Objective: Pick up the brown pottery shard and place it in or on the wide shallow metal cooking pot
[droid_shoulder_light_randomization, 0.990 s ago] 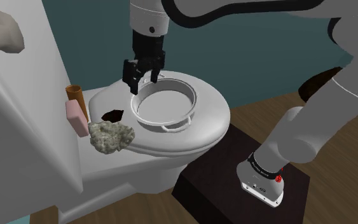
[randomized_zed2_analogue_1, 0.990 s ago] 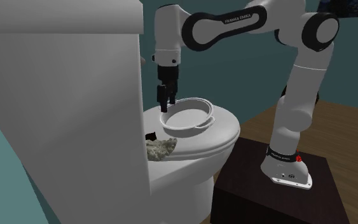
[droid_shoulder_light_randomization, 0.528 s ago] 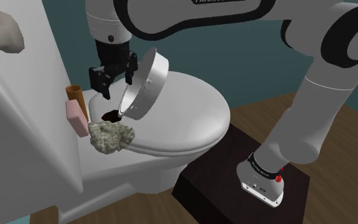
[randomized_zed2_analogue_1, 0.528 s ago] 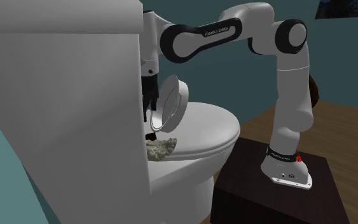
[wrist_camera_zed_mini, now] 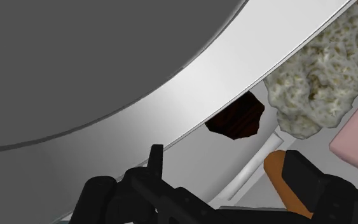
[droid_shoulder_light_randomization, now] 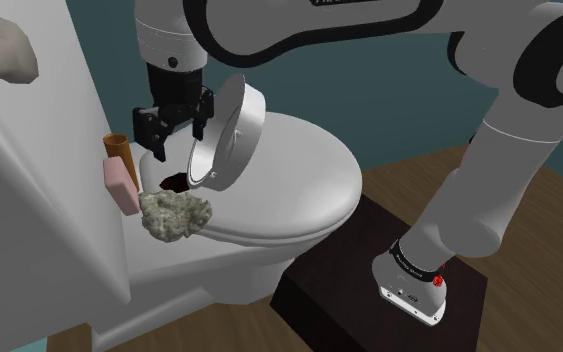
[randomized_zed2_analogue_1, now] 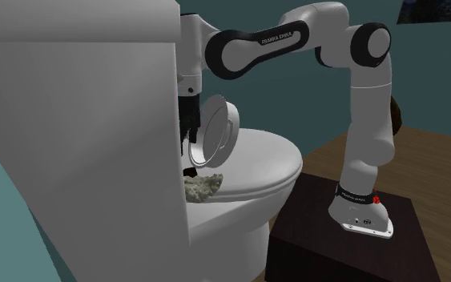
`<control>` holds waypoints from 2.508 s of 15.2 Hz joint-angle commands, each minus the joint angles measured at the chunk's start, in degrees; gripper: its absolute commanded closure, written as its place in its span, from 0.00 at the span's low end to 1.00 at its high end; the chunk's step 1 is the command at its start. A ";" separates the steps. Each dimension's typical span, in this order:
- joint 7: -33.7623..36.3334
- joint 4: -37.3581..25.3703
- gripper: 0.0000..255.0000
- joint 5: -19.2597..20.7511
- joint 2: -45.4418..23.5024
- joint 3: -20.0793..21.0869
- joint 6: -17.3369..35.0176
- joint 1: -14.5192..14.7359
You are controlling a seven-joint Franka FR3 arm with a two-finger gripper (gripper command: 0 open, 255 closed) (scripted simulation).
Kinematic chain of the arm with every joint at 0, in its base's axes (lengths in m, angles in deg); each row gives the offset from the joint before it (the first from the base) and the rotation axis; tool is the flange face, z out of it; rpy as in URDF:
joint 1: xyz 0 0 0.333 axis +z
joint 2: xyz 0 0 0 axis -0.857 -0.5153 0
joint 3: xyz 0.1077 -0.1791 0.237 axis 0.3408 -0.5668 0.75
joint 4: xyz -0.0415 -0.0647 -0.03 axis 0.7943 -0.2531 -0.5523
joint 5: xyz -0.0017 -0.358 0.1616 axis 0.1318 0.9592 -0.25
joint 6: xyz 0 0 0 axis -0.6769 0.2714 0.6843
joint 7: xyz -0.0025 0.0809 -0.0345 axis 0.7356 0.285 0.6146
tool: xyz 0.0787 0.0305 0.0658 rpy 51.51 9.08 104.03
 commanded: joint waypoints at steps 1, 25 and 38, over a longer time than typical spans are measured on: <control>0.17 2.66 0.00 -2.84 -4.21 0.36 2.92 0.13; -0.03 -2.61 1.00 -3.41 -3.43 0.54 -2.97 0.36; 0.40 -13.84 1.00 -2.99 -4.34 0.80 -13.36 1.58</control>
